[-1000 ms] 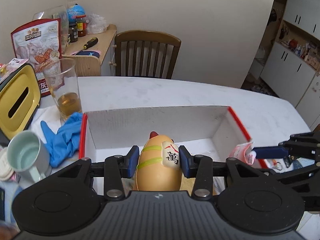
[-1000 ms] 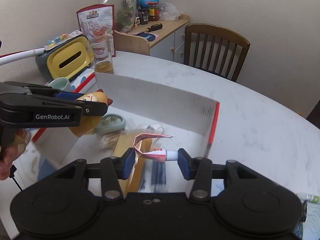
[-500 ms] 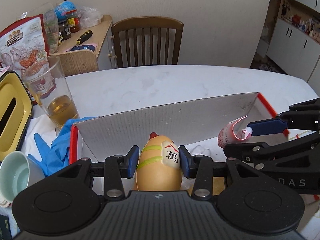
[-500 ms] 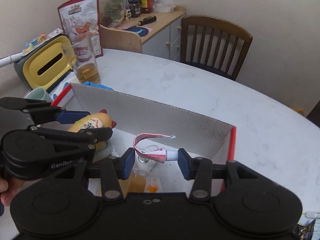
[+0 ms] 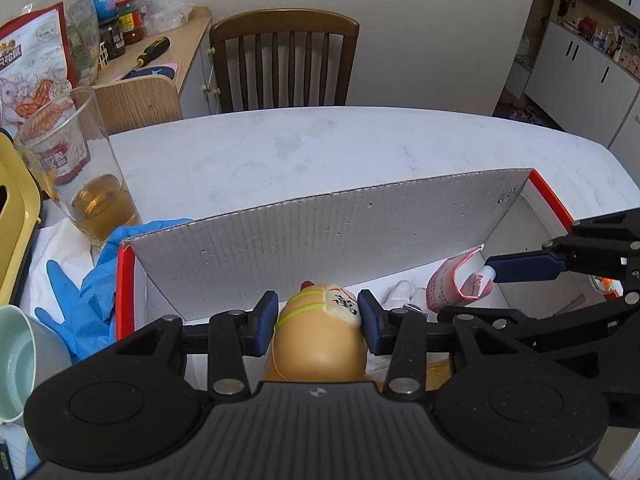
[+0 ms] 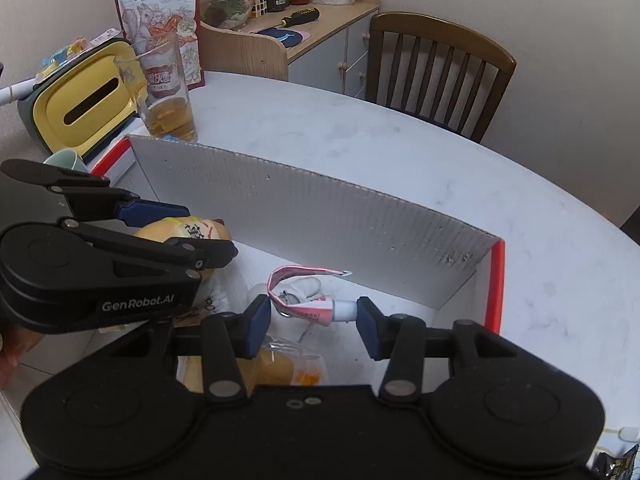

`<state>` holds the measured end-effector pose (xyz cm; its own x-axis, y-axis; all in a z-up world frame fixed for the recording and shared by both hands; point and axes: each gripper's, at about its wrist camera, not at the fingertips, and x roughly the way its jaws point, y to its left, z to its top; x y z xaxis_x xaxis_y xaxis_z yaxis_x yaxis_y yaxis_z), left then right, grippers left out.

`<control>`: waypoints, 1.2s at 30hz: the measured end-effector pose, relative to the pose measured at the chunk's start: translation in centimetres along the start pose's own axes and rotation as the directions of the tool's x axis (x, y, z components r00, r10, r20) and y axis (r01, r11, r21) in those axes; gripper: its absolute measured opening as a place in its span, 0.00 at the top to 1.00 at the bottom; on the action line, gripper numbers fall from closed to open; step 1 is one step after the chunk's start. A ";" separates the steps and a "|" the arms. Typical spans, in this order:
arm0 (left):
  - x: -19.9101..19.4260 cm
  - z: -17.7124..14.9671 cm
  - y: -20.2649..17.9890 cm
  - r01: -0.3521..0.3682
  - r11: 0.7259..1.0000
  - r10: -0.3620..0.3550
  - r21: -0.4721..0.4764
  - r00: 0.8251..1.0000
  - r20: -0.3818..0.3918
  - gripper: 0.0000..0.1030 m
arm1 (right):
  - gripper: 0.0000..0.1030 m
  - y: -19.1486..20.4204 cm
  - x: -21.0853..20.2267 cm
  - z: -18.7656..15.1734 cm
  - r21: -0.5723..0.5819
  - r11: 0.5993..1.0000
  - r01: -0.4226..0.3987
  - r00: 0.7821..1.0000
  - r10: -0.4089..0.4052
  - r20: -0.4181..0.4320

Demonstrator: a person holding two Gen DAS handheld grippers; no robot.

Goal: Organize objects
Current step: 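Open both grippers to drop the toothpaste and yellow toy into the box, then move both grippers back over the table toward the snack packet and keyring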

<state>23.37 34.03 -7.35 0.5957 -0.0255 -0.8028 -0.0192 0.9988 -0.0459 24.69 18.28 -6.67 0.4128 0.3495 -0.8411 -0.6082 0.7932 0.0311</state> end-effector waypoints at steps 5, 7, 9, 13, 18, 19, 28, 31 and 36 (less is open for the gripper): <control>0.0 0.1 0.4 0.024 0.999 -0.024 -0.027 1.000 -0.009 0.55 | 0.45 -0.2 -0.3 0.0 0.001 1.000 0.007 1.000 -0.007 0.007; 0.0 -0.1 0.6 0.030 0.999 -0.030 -0.043 0.999 -0.011 0.46 | 0.39 -0.3 -0.5 -0.1 0.005 1.000 0.007 1.000 -0.007 0.012; -0.1 -0.3 0.7 0.030 0.998 -0.030 -0.050 1.000 -0.004 0.40 | 0.38 -0.5 -0.8 -0.2 0.007 1.000 0.007 1.000 -0.007 0.017; -0.7 -0.5 0.6 0.037 0.998 -0.037 -0.054 0.999 0.010 0.40 | 0.38 -0.7 -1.5 -0.6 0.014 1.000 0.002 1.000 -0.003 0.027; -2.0 -0.6 0.2 0.035 0.999 -0.034 -0.041 0.999 0.038 0.40 | 0.38 -0.8 -2.8 -1.2 0.001 1.000 0.000 0.999 0.000 0.039; -2.2 -0.6 0.1 0.035 0.999 -0.034 -0.040 0.999 0.043 0.40 | 0.38 -0.8 -3.1 -1.3 -0.004 1.000 0.000 0.999 0.000 0.042; -4.8 -0.9 -1.7 0.037 0.999 -0.035 -0.018 0.996 0.085 0.40 | 0.38 -1.1 -6.4 -2.6 -0.005 1.000 -0.031 0.996 0.031 0.084; -5.8 -1.3 -2.5 0.044 0.999 -0.041 -0.018 0.994 0.103 0.40 | 0.38 -1.4 -7.7 -3.1 0.000 0.999 -0.046 0.994 0.046 0.101; -7.7 -2.1 -4.6 0.050 0.999 -0.049 -0.002 0.991 0.127 0.40 | 0.38 -2.0 -9.9 -4.2 0.002 0.998 -0.071 0.989 0.070 0.129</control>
<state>17.20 29.52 -2.21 0.6931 -0.0690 -0.7176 0.0090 0.9962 -0.0871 18.99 11.10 -0.66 0.4533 0.4652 -0.7603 -0.6345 0.7675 0.0914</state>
